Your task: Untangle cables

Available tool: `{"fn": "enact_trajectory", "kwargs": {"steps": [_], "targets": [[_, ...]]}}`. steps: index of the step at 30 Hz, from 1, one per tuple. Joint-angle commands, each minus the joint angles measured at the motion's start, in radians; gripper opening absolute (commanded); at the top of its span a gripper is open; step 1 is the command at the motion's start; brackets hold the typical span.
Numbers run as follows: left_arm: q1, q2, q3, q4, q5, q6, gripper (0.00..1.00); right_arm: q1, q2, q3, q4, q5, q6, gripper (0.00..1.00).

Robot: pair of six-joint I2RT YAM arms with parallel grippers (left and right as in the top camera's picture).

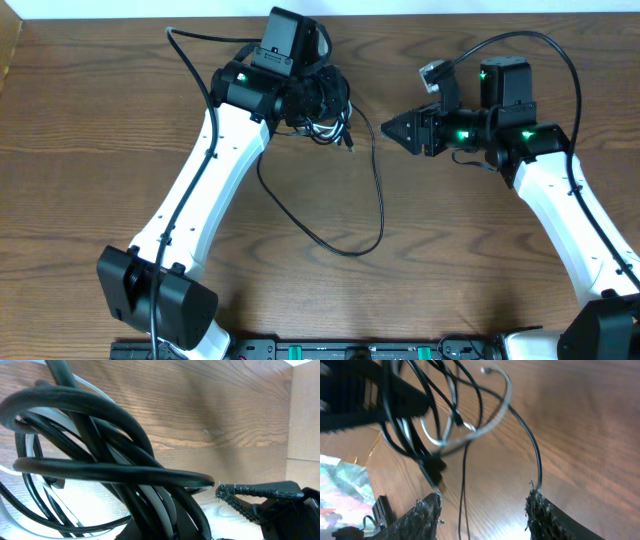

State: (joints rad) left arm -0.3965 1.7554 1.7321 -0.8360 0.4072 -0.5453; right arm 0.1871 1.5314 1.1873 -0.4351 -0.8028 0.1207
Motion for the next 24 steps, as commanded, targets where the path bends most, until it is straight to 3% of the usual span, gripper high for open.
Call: {"fn": "enact_trajectory", "kwargs": {"steps": [1,10,17,24], "targets": [[-0.001,0.003,0.012,-0.002,0.031,-0.007,0.07,0.007,-0.004,0.01,0.032,-0.046,0.021,0.52],[-0.002,0.003,0.012,-0.001,0.032,-0.107,0.07,0.072,-0.003,0.01,0.118,-0.025,0.077,0.51],[-0.002,0.003,0.012,-0.001,0.08,-0.108,0.07,0.109,-0.003,0.01,0.187,0.023,0.17,0.5],[-0.002,0.003,0.012,-0.002,0.083,-0.12,0.07,0.144,-0.002,0.01,0.2,0.046,0.171,0.49]]}}
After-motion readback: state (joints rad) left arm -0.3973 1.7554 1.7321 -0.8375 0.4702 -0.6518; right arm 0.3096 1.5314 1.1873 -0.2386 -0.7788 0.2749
